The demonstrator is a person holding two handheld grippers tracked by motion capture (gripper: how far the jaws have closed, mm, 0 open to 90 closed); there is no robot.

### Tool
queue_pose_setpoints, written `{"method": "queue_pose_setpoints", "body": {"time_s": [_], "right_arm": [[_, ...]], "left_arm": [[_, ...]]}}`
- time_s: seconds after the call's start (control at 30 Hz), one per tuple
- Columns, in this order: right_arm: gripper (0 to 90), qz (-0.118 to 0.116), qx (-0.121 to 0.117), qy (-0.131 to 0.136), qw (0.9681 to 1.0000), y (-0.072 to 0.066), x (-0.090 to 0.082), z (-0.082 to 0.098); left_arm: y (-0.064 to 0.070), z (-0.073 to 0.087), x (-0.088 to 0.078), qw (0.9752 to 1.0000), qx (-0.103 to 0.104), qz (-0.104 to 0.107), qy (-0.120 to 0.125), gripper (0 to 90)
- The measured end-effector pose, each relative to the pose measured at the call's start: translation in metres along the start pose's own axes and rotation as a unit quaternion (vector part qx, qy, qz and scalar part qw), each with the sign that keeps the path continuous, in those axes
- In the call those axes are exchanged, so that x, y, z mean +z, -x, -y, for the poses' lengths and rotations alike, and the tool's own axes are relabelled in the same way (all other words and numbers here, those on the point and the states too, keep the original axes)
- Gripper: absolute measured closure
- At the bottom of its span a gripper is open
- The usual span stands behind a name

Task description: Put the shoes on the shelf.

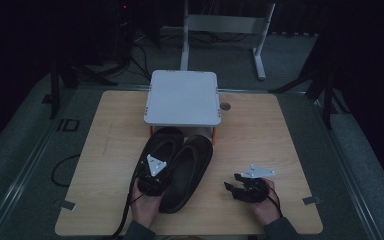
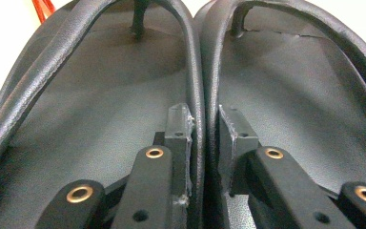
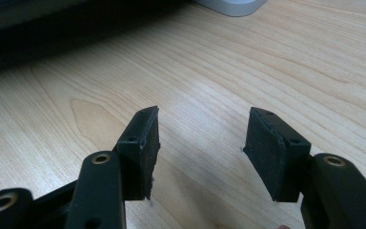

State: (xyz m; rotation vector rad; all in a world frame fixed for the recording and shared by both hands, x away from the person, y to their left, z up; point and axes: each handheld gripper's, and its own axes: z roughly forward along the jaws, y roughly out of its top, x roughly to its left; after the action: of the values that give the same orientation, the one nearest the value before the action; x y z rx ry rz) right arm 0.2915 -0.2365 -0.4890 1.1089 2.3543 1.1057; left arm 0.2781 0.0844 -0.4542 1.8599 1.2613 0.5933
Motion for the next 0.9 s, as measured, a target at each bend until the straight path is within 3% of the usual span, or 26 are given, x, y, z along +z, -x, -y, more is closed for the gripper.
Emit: {"method": "queue_pose_setpoints", "body": {"time_s": [0.33,0.9], "right_arm": [[44.9,0.001,-0.003,-0.005,1.0,0.0,0.001,0.001],[44.9,0.003,-0.004,-0.007,1.0,-0.001,0.002,0.001]], "left_arm": [[-0.003,-0.006,0.01,0.9997,-0.02,-0.01,0.003,76.0],[-0.004,-0.027,0.027,0.9989,-0.033,-0.028,0.019,76.0]]}}
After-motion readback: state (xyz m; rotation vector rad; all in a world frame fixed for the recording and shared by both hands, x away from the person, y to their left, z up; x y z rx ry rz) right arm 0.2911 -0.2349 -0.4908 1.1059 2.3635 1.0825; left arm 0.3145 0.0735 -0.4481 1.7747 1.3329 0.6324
